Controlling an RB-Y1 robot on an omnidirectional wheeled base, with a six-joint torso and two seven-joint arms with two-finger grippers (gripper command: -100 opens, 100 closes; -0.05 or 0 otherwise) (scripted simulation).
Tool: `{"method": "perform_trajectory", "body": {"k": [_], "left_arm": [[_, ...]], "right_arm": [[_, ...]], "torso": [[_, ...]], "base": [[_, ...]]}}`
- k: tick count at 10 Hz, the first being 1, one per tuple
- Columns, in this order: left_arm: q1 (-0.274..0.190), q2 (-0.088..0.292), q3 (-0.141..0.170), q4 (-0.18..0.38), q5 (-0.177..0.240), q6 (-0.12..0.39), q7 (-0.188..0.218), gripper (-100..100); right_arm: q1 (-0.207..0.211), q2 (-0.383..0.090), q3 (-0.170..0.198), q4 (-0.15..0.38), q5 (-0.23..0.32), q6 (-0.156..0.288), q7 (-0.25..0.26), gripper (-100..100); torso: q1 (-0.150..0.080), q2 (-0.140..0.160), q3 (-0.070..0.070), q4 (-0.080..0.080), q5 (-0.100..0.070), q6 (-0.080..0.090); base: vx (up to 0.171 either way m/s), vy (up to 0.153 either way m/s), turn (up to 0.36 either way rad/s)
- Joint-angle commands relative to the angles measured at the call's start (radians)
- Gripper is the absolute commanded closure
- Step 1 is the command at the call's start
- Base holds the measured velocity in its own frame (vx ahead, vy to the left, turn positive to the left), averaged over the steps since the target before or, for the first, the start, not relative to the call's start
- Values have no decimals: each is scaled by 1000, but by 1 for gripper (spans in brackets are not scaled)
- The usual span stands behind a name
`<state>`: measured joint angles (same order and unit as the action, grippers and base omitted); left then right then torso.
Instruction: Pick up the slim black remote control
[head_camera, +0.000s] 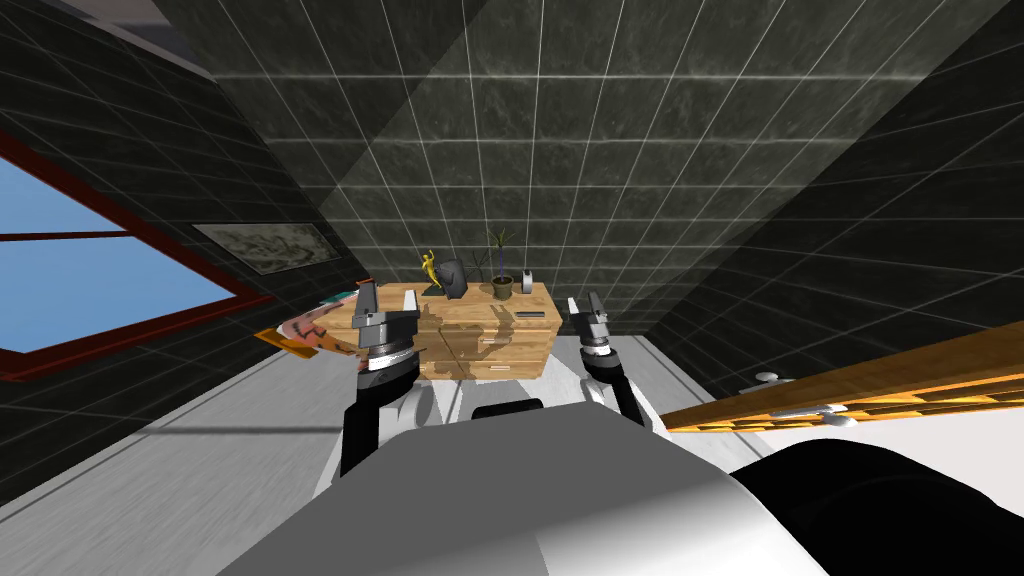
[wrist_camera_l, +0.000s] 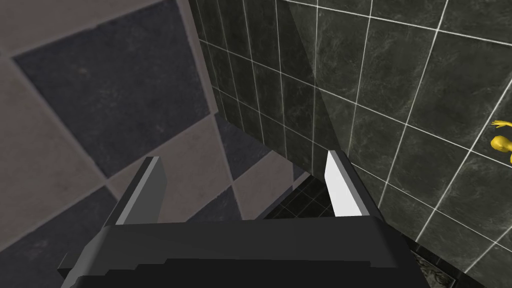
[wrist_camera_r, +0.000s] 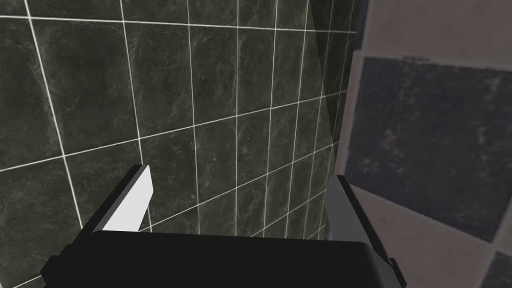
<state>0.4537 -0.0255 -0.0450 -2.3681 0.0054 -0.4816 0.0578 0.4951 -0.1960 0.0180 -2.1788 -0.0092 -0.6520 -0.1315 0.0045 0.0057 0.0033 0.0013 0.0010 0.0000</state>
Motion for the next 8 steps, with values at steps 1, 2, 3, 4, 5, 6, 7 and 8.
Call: {"method": "perform_trajectory", "body": {"k": [1, 2, 3, 4, 5, 6, 7, 8], "left_arm": [[0, 0, 0, 0, 0, 0, 0, 0], [0, 0, 0, 0, 0, 0, 0, 0], [0, 0, 0, 0, 0, 0, 0, 0], [0, 0, 0, 0, 0, 0, 0, 0], [0, 0, 0, 0, 0, 0, 0, 0], [0, 0, 0, 0, 0, 0, 0, 0], [0, 0, 0, 0, 0, 0, 0, 0], [0, 0, 0, 0, 0, 0, 0, 0]], "right_arm": [[-5, -50, 0, 49, 38, -2, -14, -100], [-4, -80, 2, 83, 66, -5, -23, -100], [-4, -91, 2, 83, 66, -5, -23, -100], [-3, -130, 5, 119, 94, -8, -30, -100], [-2, -157, 9, 154, 123, -11, -36, -100], [-2, -173, 9, 157, 123, -11, -36, -100], [-1, -209, 15, 196, 153, -14, -41, -100], [-1, -217, 15, 196, 153, -14, -41, -100]], "torso": [[0, 0, 0, 0, 0, 0], [0, 2, 1, 0, 0, 0], [2, 3, 2, 1, 0, 0], [1, 2, 1, 1, 1, 0], [-1, 1, 1, 0, 0, 0], [0, 2, 1, 1, 0, 0], [1, 1, 1, 0, 0, 0], [2, 1, 1, 0, 0, 0]], "base": [[-120, 73, -45], [-144, 114, -26], [-103, 84, -14], [-96, 53, -8], [-130, 77, -3], [-91, 84, -4], [-95, 99, 9], [-72, 68, -4]]}}
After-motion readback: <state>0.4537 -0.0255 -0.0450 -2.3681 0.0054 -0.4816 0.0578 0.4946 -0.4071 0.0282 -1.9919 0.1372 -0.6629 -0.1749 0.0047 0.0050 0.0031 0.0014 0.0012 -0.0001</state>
